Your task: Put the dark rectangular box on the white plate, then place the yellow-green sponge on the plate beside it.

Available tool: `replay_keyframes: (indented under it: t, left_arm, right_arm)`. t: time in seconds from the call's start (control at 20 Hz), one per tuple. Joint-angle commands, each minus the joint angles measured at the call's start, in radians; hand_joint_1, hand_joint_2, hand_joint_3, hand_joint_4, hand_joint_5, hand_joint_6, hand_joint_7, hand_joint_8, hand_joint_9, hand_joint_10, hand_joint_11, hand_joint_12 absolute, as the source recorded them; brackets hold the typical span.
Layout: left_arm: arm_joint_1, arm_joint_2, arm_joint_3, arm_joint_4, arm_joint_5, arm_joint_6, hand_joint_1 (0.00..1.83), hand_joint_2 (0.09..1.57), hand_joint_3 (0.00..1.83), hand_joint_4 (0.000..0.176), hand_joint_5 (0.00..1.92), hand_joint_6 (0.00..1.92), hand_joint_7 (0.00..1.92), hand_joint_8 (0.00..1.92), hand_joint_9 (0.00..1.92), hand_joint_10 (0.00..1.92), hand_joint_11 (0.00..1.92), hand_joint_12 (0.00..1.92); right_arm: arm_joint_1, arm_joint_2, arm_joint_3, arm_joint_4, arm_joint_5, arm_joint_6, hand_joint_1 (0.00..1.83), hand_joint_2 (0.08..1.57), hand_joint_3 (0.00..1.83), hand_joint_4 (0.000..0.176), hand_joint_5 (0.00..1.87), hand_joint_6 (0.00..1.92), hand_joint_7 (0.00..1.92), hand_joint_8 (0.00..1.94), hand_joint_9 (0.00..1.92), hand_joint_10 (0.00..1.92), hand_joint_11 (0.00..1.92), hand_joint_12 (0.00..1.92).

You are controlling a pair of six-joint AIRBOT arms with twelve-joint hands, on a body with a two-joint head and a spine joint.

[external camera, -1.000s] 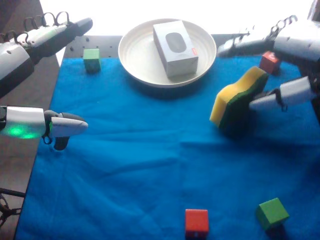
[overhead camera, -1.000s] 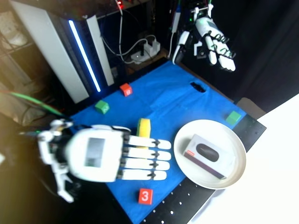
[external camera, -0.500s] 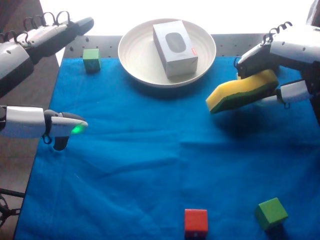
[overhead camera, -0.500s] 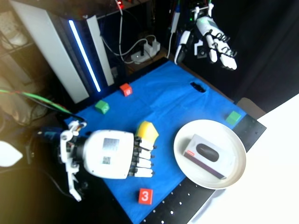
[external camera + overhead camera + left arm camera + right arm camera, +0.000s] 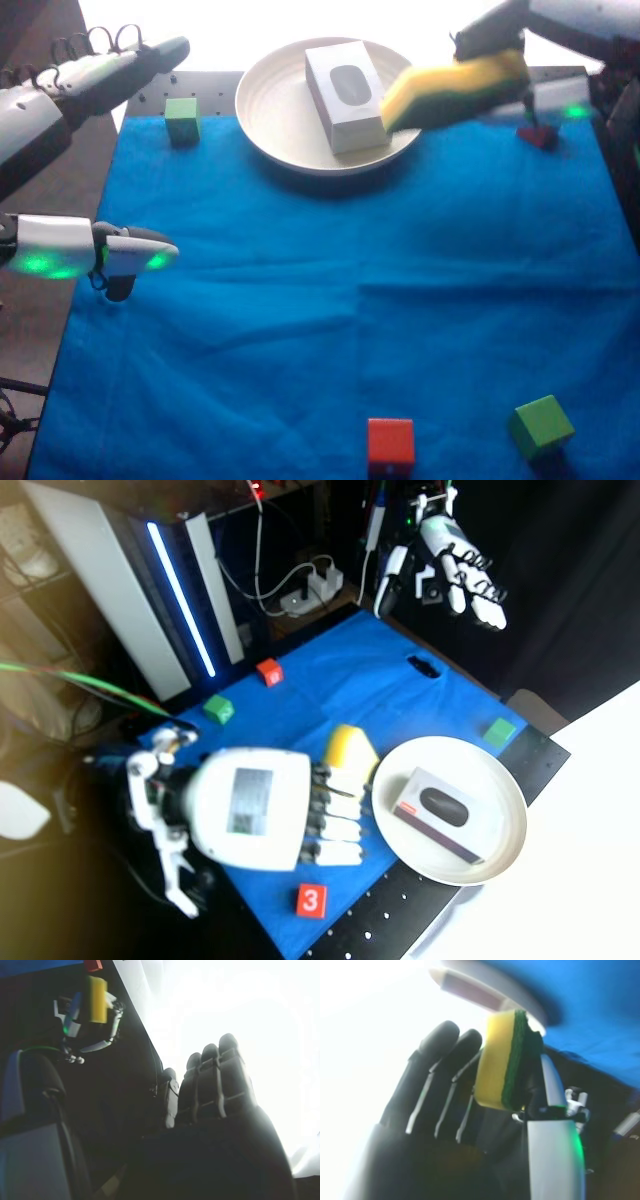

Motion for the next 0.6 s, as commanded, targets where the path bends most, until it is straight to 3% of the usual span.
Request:
replay_keyframes:
  t: [0.0,0.05,0.1,0.15,0.2,0.25,0.4,0.5,0.55]
  left_arm:
    - [-0.005,-0.001,0.004,-0.01,-0.123,-0.001,0.88,0.84,0.0,0.168,0.0,0.0,0.0,0.0,0.0,0.0,0.0,0.0]
    - [-0.005,-0.001,0.005,-0.01,-0.123,-0.001,0.88,0.85,0.0,0.162,0.0,0.0,0.0,0.0,0.0,0.0,0.01,0.0]
    - [-0.005,-0.003,0.006,-0.01,-0.123,-0.001,0.88,0.84,0.0,0.165,0.0,0.0,0.0,0.0,0.0,0.0,0.01,0.01]
    - [-0.005,-0.005,0.008,-0.01,-0.122,-0.001,0.88,0.84,0.0,0.174,0.0,0.0,0.0,0.0,0.0,0.0,0.01,0.0]
    - [-0.005,-0.007,0.009,-0.01,-0.121,-0.001,0.88,0.84,0.0,0.176,0.0,0.0,0.0,0.0,0.0,0.0,0.01,0.0]
    - [-0.005,-0.009,0.013,-0.009,-0.117,-0.002,0.87,0.83,0.0,0.176,0.0,0.0,0.0,0.0,0.0,0.0,0.02,0.01]
    - [-0.006,-0.018,0.022,-0.006,-0.117,-0.01,0.87,0.83,0.0,0.175,0.0,0.0,0.0,0.0,0.0,0.0,0.03,0.02]
    - [-0.007,-0.025,0.029,-0.001,-0.115,-0.014,0.86,0.84,0.0,0.176,0.0,0.0,0.0,0.0,0.0,0.0,0.04,0.02]
    - [-0.009,-0.029,0.033,0.002,-0.113,-0.017,0.86,0.83,0.0,0.176,0.0,0.0,0.0,0.0,0.0,0.0,0.04,0.02]
  right_arm:
    - [0.033,-0.021,0.018,0.051,0.111,0.004,1.23,1.11,0.0,0.006,1.04,0.86,0.95,1.12,0.8,1.1,0.7,1.51]
    - [0.048,-0.042,0.038,0.052,0.111,0.004,1.23,1.1,0.0,0.006,1.04,0.84,1.0,1.07,0.8,1.15,0.68,1.57]
    - [0.067,-0.071,0.064,0.053,0.111,0.004,1.23,1.09,0.0,0.004,1.02,0.86,1.03,1.03,0.8,1.16,0.6,1.55]
    - [0.083,-0.097,0.088,0.057,0.109,0.004,1.23,1.09,0.0,0.001,1.0,0.89,1.05,0.99,0.86,1.11,0.67,1.48]
    - [0.091,-0.111,0.102,0.06,0.108,0.004,1.22,1.1,0.0,0.025,0.99,0.94,1.02,0.99,0.87,1.06,0.72,1.39]
    - [0.108,-0.141,0.13,0.073,0.104,0.004,1.22,1.1,0.0,0.029,0.98,0.97,1.02,1.0,0.87,1.04,0.73,1.37]
    - [0.14,-0.202,0.18,0.094,0.092,0.004,1.23,1.1,0.0,0.0,0.97,0.95,1.04,0.99,0.91,1.07,0.77,1.35]
    - [0.156,-0.25,0.221,0.096,0.075,0.004,1.24,1.08,0.0,0.0,0.98,0.96,1.13,0.82,1.03,1.04,0.9,1.42]
    - [0.162,-0.27,0.24,0.097,0.053,0.004,1.24,1.09,0.0,0.0,0.96,0.98,1.1,0.89,1.01,1.07,0.9,1.45]
